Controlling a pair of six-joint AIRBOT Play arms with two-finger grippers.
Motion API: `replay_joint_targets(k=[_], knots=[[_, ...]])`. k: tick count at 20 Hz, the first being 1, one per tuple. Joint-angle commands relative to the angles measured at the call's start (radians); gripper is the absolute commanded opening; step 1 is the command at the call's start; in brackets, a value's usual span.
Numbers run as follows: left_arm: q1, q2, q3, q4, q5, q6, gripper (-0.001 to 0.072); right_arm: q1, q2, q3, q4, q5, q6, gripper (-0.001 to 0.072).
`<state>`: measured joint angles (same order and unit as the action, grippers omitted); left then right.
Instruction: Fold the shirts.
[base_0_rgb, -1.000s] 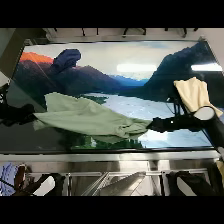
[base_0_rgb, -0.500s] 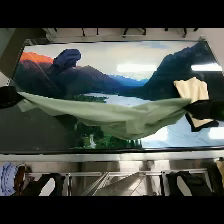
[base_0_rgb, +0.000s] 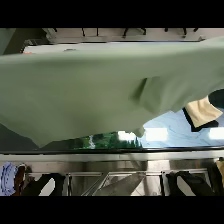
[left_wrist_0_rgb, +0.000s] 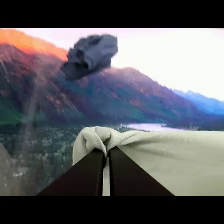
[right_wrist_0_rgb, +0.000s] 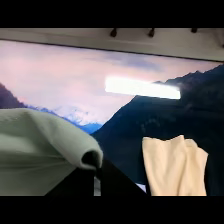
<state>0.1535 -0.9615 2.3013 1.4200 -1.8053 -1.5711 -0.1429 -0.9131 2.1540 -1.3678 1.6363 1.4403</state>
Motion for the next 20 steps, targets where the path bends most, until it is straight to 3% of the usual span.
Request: replay_joint_targets(k=[1,3,5,9,12,14,16,20], knots=[[-0.001,-0.076,0.026,0.024,-0.035,-0.007,0.0012,-0.001,-0.085,0.091,-0.101,-0.035,0.005,0.0032],[-0.001,-0.092,-0.207,0.016,-0.001,-0.006,0.0012,-0.001,-0.154,0.050,-0.106,-0.035,0.030,0.0032],[-0.001,-0.111,-0.451,0.016,0.117,0.030,0.0012,-0.001,-0.224,-0.100,-0.102,-0.044,0.079,0.0033],[-0.001,-0.288,-0.677,-0.016,0.311,0.120,0.0013,0.003,-0.420,-0.452,0.132,-0.224,0.135,0.0033],[-0.001,-0.489,-0.738,-0.106,0.419,0.162,0.0013,0.009,-0.593,-0.553,0.275,-0.468,0.042,0.0032],[-0.001,-0.597,-0.724,-0.099,0.445,0.162,0.0013,0.029,-0.676,-0.553,0.333,-0.551,-0.044,0.0033],[-0.001,-0.664,-0.686,-0.047,0.440,0.161,0.0013,0.053,-0.721,-0.553,0.333,-0.629,-0.054,0.0032],[-0.001,-0.704,-0.651,-0.027,0.448,0.161,0.0013,0.051,-0.756,-0.553,0.331,-0.637,-0.031,0.0033]])
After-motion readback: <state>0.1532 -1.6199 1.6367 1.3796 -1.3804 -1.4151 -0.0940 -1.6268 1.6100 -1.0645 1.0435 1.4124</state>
